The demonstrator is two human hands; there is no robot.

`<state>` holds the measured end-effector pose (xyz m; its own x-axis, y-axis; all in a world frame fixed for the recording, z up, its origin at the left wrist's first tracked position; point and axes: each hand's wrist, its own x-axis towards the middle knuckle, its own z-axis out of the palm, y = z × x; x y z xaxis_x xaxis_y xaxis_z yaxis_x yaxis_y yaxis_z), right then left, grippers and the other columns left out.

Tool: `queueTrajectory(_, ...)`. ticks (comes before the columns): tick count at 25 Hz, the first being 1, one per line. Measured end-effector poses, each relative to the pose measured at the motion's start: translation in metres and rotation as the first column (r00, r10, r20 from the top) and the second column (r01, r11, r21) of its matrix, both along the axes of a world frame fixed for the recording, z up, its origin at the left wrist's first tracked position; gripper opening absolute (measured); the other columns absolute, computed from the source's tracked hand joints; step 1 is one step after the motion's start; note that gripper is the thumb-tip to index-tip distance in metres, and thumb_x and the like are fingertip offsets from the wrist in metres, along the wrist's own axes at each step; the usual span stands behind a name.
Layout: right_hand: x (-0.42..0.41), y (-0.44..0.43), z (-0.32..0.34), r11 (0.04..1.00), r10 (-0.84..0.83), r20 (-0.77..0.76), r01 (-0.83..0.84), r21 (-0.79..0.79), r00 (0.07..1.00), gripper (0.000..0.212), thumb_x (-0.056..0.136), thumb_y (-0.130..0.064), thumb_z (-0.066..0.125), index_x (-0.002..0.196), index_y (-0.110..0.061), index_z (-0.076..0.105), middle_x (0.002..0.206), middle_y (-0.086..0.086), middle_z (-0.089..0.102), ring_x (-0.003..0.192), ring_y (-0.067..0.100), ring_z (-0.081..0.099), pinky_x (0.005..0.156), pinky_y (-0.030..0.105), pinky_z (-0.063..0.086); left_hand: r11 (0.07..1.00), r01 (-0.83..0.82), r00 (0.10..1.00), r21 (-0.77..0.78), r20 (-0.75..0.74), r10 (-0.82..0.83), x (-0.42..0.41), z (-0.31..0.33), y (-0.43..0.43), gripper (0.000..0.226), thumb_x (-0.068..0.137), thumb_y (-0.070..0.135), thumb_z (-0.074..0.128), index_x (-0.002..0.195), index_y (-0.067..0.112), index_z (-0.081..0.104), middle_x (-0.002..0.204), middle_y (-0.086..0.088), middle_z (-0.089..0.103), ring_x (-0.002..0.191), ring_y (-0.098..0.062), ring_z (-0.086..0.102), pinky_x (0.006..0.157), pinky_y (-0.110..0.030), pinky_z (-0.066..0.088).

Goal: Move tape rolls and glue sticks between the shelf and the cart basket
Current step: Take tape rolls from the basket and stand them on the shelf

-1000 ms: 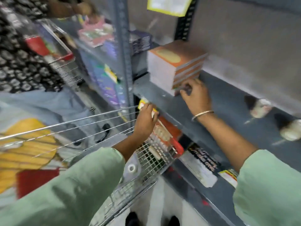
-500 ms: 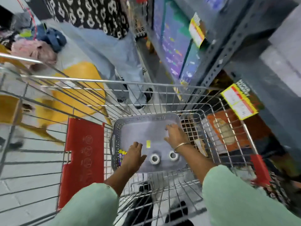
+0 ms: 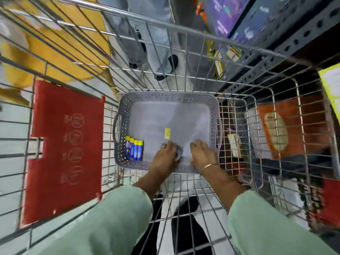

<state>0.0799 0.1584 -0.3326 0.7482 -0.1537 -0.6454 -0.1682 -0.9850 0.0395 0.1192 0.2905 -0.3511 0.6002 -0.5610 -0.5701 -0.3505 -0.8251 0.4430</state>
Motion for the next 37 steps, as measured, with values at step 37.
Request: queueTrajectory(37,-0.310,-0.225,0.344,0.249,-0.816,0.563,0.958,0.140,0.130,0.052,0.080,-0.015,0.065,0.127,-0.003,0.046,0.130,0.023,0.051,0.120,0.036,0.050,0.100,0.038,0.043,0.525,0.832,0.546,-0.180,0.431,-0.718,-0.197,0.328,-0.330,0.057,0.079,0.011,0.065,0.130,0.008,0.040,0.140,-0.014,0.037,0.125,-0.035,0.042,0.105,-0.043,0.041)
